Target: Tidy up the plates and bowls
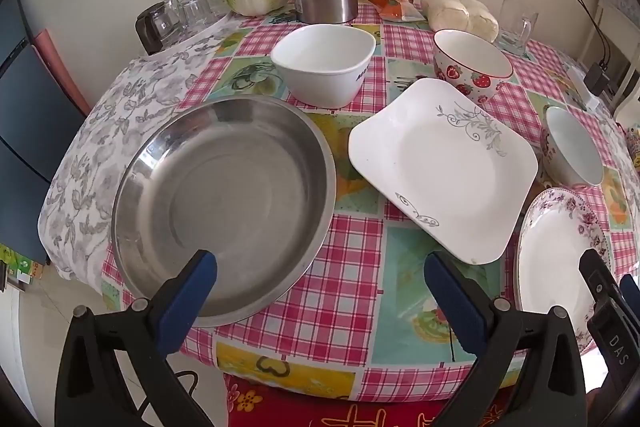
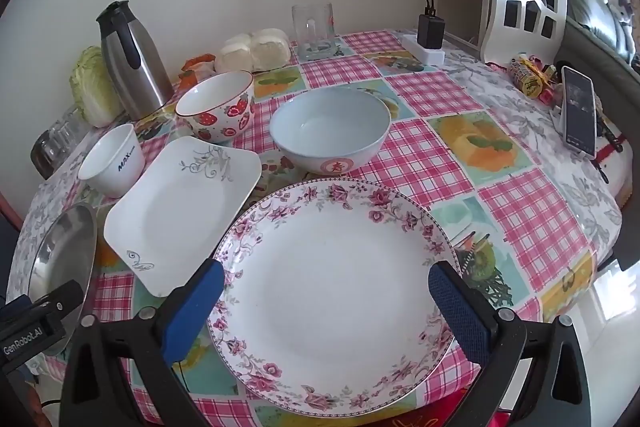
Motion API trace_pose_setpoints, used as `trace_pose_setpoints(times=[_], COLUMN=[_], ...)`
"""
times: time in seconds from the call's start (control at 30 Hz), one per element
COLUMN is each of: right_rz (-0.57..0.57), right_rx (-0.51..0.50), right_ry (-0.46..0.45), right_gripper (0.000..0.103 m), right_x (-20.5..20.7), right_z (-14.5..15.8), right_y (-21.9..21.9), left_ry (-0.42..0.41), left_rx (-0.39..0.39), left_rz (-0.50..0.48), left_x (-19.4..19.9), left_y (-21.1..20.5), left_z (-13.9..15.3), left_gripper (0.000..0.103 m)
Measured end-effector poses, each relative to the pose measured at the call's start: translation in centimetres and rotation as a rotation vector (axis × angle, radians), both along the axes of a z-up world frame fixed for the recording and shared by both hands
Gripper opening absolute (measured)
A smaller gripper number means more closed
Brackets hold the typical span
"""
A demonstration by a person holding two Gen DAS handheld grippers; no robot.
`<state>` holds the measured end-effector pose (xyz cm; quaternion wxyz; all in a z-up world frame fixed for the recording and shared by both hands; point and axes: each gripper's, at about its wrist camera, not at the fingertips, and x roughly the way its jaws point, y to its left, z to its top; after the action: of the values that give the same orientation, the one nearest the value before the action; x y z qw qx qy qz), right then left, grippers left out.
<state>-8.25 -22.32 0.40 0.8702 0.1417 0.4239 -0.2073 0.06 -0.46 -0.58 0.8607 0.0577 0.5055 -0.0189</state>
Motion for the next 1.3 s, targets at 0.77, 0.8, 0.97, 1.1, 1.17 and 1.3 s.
trace_pose_setpoints(times=[0.77, 0.8, 0.97, 1.1, 1.17, 1.3], right_rz=[0.006, 0.007, 0.0, 0.001, 0.0, -0.001], right_rx=[-0.031, -0.031, -0.029, -0.029, -0.03, -0.029], right_ry=[0.003, 0.002, 0.003, 0.005, 0.004, 0.006], right_gripper=[0.103, 0.103, 0.103, 0.103, 0.103, 0.103], right_x=[-0.06, -0.07, -0.07, -0.07, -0.1, -0.04], right_z=[0.09, 0.09, 0.13, 0.11, 0.12, 0.07], right_y=[0.76, 0.77, 0.68, 0.66, 0.65, 0.65], left_ry=[-0.009, -0.009, -0.009, -0.008, -0.008, -0.007], left_rx=[0.009, 0.009, 0.008, 0.008, 0.007, 0.006], left_rz=[0.008, 0.008, 0.01, 0.009, 0.011, 0.015], left_x=[0.1, 0.1, 0.12, 0.1, 0.12, 0.16], left_y=[0.1, 0.11, 0.23, 0.26, 0.37, 0.47], left_z=[0.43, 0.43, 0.46, 0.47, 0.49, 0.52], left_gripper=[0.103, 0.103, 0.103, 0.103, 0.103, 0.103])
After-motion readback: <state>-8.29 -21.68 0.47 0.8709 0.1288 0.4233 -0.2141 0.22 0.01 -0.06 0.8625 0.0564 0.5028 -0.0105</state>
